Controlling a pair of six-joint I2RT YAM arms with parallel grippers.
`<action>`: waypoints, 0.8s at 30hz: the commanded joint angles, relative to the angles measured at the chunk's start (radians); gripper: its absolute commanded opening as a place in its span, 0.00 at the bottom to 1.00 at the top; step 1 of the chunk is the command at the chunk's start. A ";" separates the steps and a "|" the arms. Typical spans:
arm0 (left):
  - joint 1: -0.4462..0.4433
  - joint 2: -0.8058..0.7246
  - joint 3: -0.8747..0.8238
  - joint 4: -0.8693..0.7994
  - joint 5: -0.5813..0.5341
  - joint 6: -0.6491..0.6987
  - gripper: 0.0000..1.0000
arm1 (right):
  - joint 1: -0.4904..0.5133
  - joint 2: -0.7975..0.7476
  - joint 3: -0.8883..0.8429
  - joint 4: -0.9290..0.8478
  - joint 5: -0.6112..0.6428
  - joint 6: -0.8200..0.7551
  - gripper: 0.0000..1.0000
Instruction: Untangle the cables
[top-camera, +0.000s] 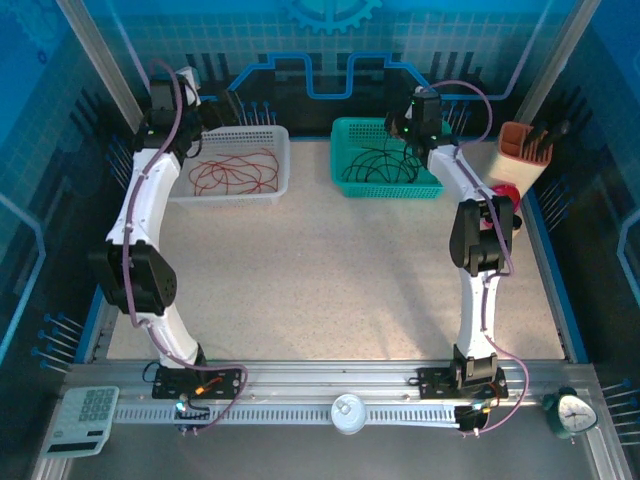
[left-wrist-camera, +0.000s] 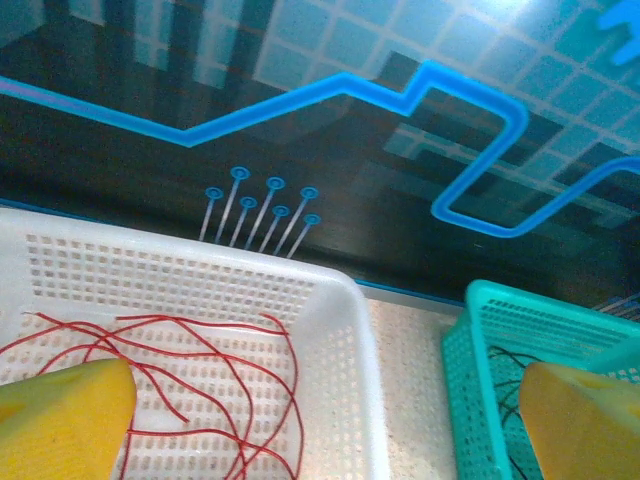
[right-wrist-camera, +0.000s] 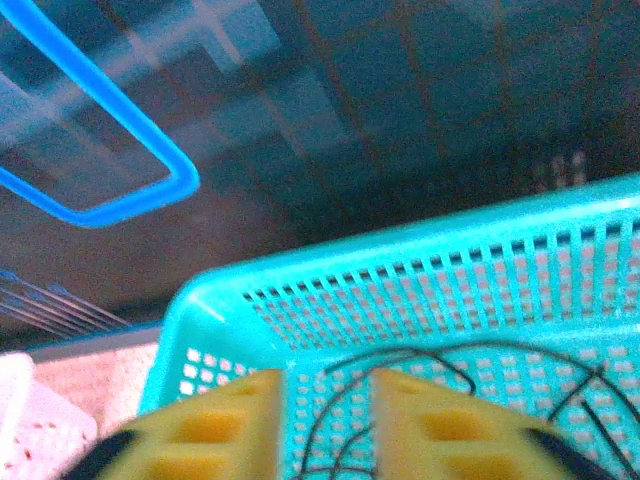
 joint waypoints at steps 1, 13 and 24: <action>-0.015 -0.080 -0.035 0.009 0.029 -0.016 0.99 | 0.007 -0.018 -0.012 -0.052 -0.010 -0.029 0.74; -0.028 -0.283 -0.267 0.015 0.047 -0.033 0.99 | -0.007 -0.295 -0.198 -0.089 0.013 -0.087 1.00; -0.030 -0.382 -0.364 -0.004 0.043 -0.024 0.99 | -0.069 -0.304 -0.228 -0.136 -0.032 -0.032 1.00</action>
